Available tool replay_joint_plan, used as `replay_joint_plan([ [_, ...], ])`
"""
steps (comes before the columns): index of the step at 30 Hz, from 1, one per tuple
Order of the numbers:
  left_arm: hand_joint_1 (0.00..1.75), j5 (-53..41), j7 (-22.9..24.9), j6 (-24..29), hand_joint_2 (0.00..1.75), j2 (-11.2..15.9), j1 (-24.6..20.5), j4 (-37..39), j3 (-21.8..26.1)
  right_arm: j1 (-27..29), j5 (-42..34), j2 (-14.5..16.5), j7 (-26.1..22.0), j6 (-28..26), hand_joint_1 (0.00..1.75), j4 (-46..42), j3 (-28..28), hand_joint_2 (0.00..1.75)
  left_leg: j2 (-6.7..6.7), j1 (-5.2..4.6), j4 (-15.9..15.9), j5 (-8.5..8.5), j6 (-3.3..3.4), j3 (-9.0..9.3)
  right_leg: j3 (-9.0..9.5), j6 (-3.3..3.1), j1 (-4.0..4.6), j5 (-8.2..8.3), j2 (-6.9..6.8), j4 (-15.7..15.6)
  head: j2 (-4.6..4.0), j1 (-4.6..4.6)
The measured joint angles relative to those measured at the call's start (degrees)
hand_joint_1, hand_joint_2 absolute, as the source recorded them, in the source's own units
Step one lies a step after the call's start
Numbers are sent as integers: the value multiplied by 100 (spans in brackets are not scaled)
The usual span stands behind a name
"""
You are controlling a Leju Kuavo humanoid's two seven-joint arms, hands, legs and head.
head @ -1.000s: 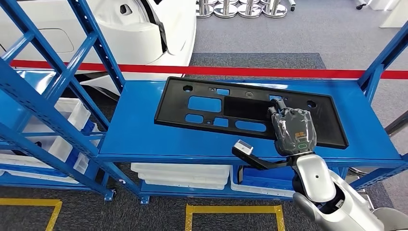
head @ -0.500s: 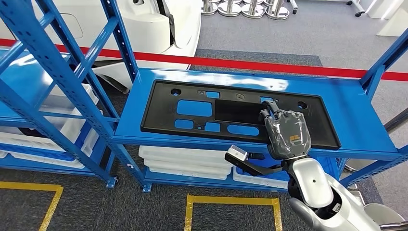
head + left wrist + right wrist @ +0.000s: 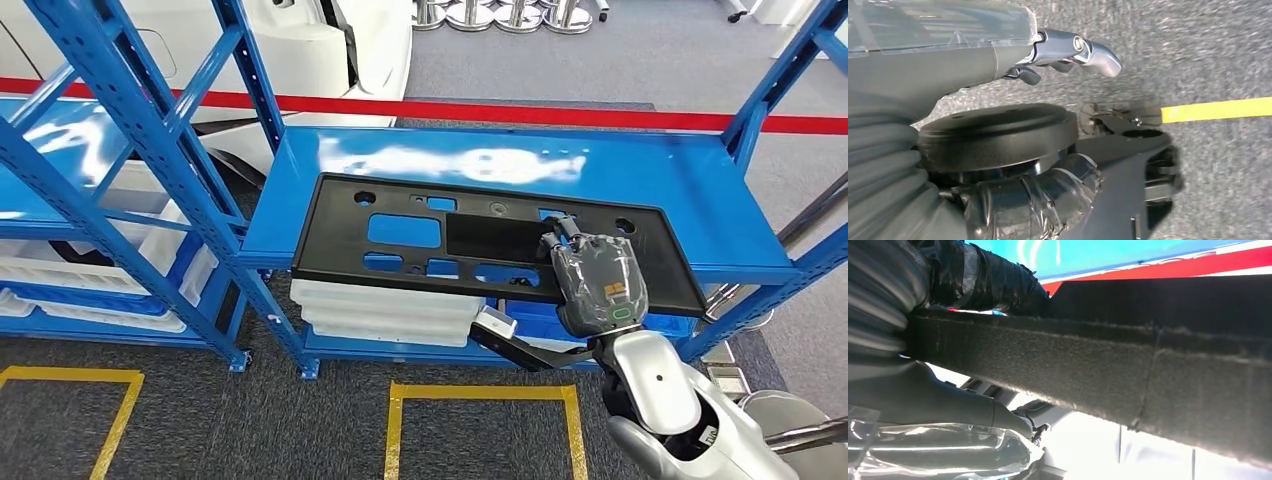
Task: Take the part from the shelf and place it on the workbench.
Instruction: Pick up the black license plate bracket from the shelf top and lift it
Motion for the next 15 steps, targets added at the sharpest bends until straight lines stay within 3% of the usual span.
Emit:
replay_joint_plan([
  [1, 0, 1, -2, -1, 175, -1, -1, -1, 0, 18, -26, -17, 1, 9, 175, -20, -1, 175, 0, 16, 410, -253, -23, -86, -78, -1, -1, 66, 1, 3, 0, -1],
  [2, 0, 1, -2, -2, 175, -1, -2, -1, 0, 47, -48, -40, 1, 19, 175, -42, -3, 175, 0, 32, 746, -374, -43, -120, -159, 8, -2, 132, 2, 8, 0, -1],
  [3, 0, 0, -4, -2, 175, -1, -2, -1, 0, 82, -63, -67, -1, 32, 175, -65, -4, 175, 0, 46, 918, -350, -58, -75, -240, 21, -5, 196, 3, 16, 0, -1],
  [4, 0, 0, -7, -1, 175, -1, -2, -1, 0, 119, -78, -99, -2, 45, 175, -90, -8, 175, 0, 59, 890, -218, -69, 63, -318, 41, -10, 255, 6, 27, 0, -1],
  [6, 0, -4, -23, -2, 175, -1, -4, -2, 0, 202, -132, -181, -3, 68, 175, -161, -42, 175, -6, 83, 269, 31, -74, 624, -460, 99, -22, 356, 14, 61, 0, -12],
  [8, 0, -36, -50, -12, 175, -2, -12, -4, 0, 346, -226, -330, 7, 63, 175, -289, -140, 175, -36, 79, -574, -28, -27, 1217, -556, 179, -23, 435, 11, 105, 0, -48],
  [9, 0, -65, -62, -22, 175, -2, -14, -5, -1, 464, -285, -435, 16, 43, 175, -368, -217, 175, -53, 65, -830, -101, 15, 1373, -582, 223, -22, 478, 1, 113, 0, -66],
  [11, 0, -130, -90, -46, 175, -3, -6, -7, -3, 785, -433, -689, 34, -50, 175, -511, -418, 175, -72, 41, -946, -109, 123, 1371, -612, 309, -36, 555, -22, 108, 0, -73],
  [12, 0, -155, -109, -55, 175, -4, 2, -7, -5, 969, -512, -830, 38, -122, 175, -570, -540, 175, -68, 41, -942, -63, 181, 1322, -650, 345, -48, 505, -23, 145, 0, -70],
  [13, 0, -177, -133, -67, 175, -6, 9, -7, -6, 1144, -585, -968, 39, -197, 175, -622, -671, 175, -59, 43, -944, -10, 241, 1265, -725, 374, -55, 342, -18, 291, 0, -64],
  [15, 0, -204, -165, -92, 175, -9, 12, -7, -8, 1416, -682, -1203, 33, -323, 175, -713, -923, 175, -24, 29, -945, 107, 331, 1126, -979, 402, -57, -220, 8, 944, 0, -51],
])
